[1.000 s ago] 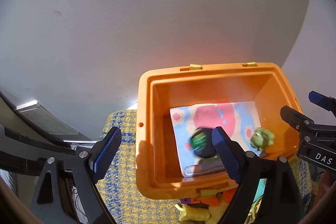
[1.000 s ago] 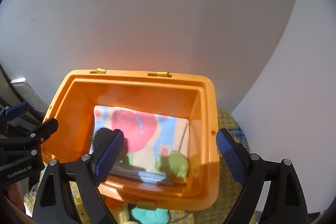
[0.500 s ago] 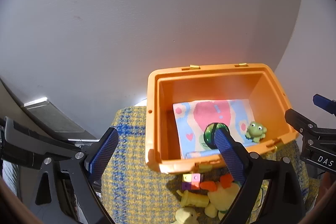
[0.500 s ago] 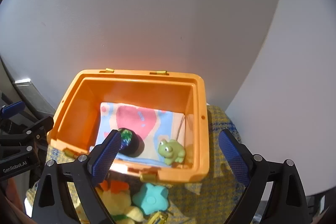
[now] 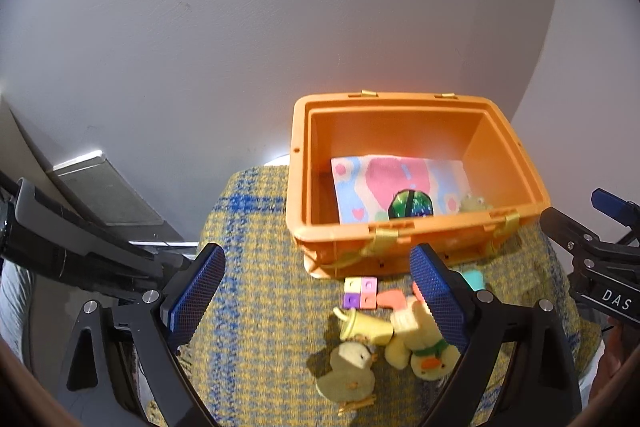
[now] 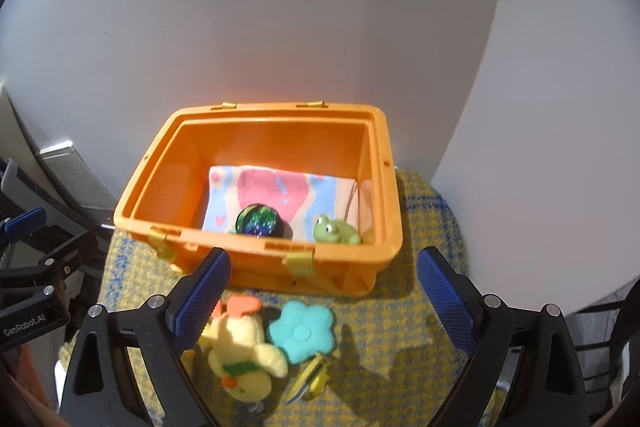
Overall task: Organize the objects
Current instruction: 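Withdraw both tools from the basket back toward the toy pile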
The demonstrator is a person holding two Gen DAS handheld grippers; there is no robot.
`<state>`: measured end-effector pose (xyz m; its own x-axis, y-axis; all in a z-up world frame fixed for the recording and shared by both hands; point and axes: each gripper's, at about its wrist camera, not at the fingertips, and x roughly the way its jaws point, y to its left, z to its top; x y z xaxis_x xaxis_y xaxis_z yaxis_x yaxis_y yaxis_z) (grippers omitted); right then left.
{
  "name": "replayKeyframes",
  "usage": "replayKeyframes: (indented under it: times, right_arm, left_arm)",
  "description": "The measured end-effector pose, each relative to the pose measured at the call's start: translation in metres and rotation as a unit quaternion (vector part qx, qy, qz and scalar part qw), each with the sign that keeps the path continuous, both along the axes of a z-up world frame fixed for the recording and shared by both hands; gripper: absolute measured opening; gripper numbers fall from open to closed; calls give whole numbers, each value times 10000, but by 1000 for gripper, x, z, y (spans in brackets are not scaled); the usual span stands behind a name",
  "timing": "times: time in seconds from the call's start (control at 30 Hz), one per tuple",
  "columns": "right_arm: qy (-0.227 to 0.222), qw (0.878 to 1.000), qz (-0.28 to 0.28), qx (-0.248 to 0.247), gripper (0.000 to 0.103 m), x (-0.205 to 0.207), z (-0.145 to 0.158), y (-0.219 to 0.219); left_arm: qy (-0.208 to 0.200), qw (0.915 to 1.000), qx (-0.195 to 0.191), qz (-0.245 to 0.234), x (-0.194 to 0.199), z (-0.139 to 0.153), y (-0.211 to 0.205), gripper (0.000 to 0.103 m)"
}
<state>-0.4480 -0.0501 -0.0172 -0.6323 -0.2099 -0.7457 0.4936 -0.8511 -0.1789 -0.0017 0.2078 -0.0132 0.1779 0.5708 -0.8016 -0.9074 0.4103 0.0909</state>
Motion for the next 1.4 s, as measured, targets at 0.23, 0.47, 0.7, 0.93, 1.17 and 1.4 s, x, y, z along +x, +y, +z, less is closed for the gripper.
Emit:
replayKeyframes:
  times: [0.23,0.47,0.7,0.93,1.17,1.4]
  right_arm:
    - [-65,10000,-41,-20,94,20,-5,16]
    - [-93,9999,-98,13,94,37,-15,30]
    - [-135,9997,-185,58,94,49,-32,39]
    - [-204,9993,-249,170,94,55,-50,46]
    - [-336,9984,-363,278,94,58,-71,53]
    - [-514,9973,-422,326,94,55,-93,54]
  left_arm:
    - [-8,10000,31,-11,-10,-4,-22,95]
    - [48,10000,7,-64,-15,-17,-39,94]
    - [100,9999,-109,-46,-23,-36,-50,95]
    - [136,9994,-296,-67,-29,-58,-60,94]
    - [158,9990,-405,-67,-33,-78,-63,94]
    - [223,9982,-545,-140,-33,-100,-66,94]
